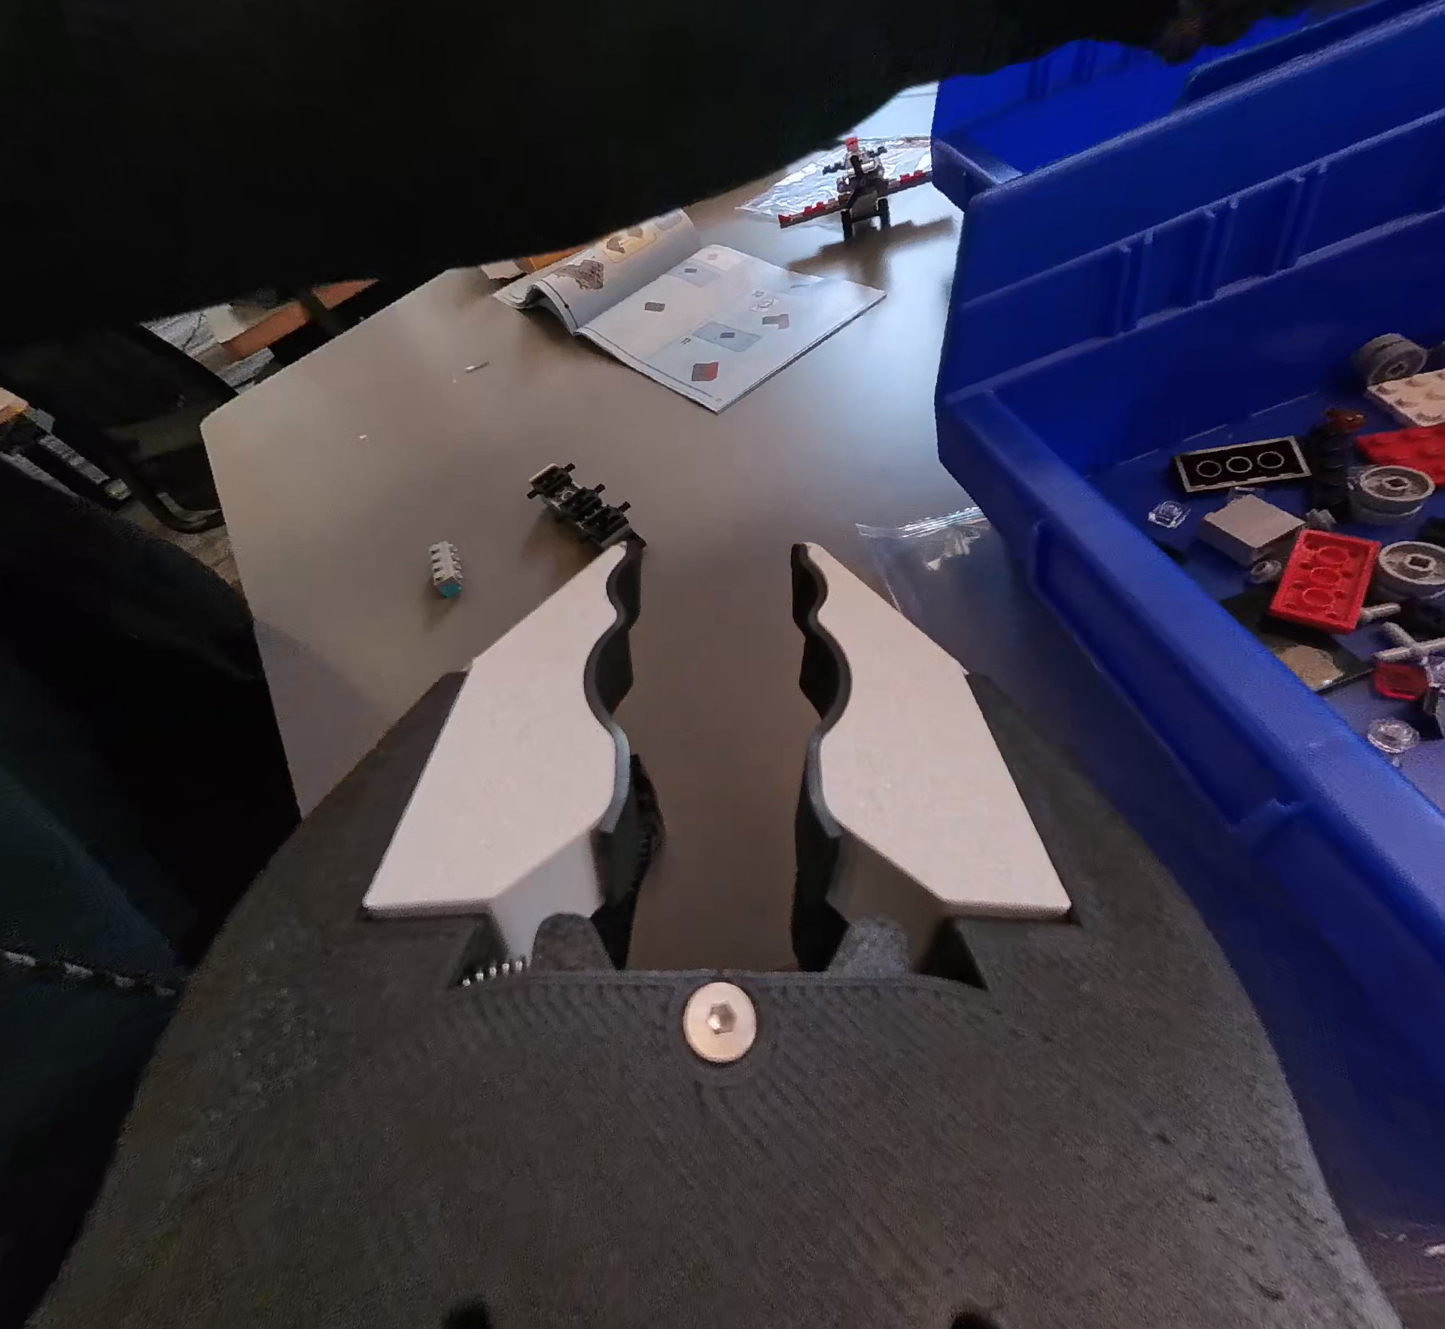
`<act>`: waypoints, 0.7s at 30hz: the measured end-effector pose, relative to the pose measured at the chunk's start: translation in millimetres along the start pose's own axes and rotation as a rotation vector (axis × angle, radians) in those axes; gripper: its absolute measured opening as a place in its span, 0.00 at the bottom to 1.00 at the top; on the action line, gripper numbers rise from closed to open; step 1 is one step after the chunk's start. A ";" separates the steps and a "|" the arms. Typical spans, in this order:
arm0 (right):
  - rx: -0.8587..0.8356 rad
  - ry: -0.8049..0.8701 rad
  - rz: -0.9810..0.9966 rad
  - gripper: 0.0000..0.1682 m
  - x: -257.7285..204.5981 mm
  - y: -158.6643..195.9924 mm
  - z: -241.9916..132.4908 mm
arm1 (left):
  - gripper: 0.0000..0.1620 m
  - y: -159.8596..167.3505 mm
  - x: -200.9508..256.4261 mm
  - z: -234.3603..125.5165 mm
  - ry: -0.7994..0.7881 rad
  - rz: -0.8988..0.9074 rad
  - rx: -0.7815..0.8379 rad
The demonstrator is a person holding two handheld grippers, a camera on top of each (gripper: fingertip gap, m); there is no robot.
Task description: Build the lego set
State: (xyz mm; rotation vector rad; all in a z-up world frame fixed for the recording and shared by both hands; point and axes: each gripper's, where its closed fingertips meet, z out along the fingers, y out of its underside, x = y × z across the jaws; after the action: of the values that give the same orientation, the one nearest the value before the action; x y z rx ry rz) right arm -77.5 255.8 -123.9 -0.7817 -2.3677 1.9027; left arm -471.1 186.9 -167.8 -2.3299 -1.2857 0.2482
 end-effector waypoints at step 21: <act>0.027 -0.039 0.056 0.24 0.9 -3.5 -2.7 | 0.11 24.6 58.0 -81.5 0.304 -0.174 0.290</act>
State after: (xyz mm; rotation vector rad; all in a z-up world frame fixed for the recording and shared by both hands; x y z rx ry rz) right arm -78.8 258.1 -120.2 -0.8252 -2.3613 1.9850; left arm -390.7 199.0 -104.5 -1.9141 -1.2026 0.0187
